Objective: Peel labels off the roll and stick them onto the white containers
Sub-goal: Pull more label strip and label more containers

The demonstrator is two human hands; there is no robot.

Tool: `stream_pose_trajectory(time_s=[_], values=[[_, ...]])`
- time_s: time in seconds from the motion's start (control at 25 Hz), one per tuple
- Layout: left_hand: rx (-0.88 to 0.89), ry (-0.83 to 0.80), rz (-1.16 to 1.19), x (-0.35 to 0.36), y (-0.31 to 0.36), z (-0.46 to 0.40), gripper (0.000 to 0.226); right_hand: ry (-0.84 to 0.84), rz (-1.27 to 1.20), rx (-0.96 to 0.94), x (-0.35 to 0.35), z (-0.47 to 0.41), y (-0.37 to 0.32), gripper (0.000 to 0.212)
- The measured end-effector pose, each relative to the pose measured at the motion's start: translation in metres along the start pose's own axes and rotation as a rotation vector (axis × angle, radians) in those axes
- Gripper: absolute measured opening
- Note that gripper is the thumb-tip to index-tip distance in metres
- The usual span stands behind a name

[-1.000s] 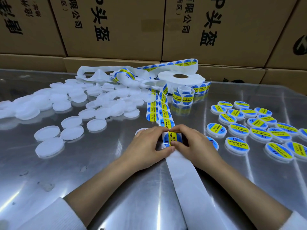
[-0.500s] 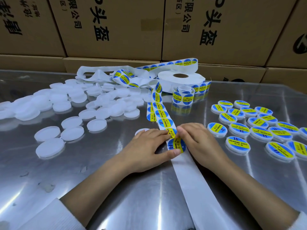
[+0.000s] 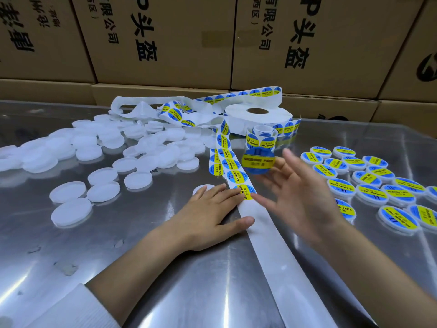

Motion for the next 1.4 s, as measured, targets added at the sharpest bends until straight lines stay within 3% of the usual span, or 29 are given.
stream_pose_trajectory(time_s=[0.2,0.32,0.44,0.56,0.68,0.88,1.2,1.4], values=[[0.066,0.193,0.189,-0.016,-0.005,0.002,0.051,0.072,-0.043,0.129,-0.009,-0.003,0.028,0.015],[-0.144,0.307,0.153,-0.024,-0.025,0.011,0.06,0.071,-0.044,0.122,-0.011,-0.003,0.03,0.005],[-0.321,0.303,0.111,-0.026,-0.038,0.017,0.065,0.046,-0.006,0.119,-0.009,-0.002,0.03,0.009],[-0.227,0.375,0.202,-0.029,-0.034,0.018,0.058,0.034,0.02,0.108,-0.011,-0.002,0.03,0.01],[-0.065,0.478,0.283,-0.033,-0.022,0.018,0.072,0.043,0.041,0.101,-0.012,-0.003,0.032,0.01],[0.193,0.574,0.29,-0.037,0.001,0.021,0.086,0.072,0.078,0.095,-0.014,-0.003,0.034,0.034],[0.242,0.587,0.269,-0.039,0.009,0.025,0.094,-0.015,0.117,0.124,-0.008,-0.001,0.034,0.055],[0.245,0.589,0.251,-0.039,0.011,0.025,0.098,0.0,0.124,0.111,-0.005,0.002,0.032,0.041]])
Point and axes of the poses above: each hand's wrist, its own z-axis away from the middle knuckle, its own x-axis out of the palm, y = z × x, the point moved 4 cm from there along -z, towards the middle knuckle, and after that the axes turned 12 degrees about -y, right-handed, at the moved point
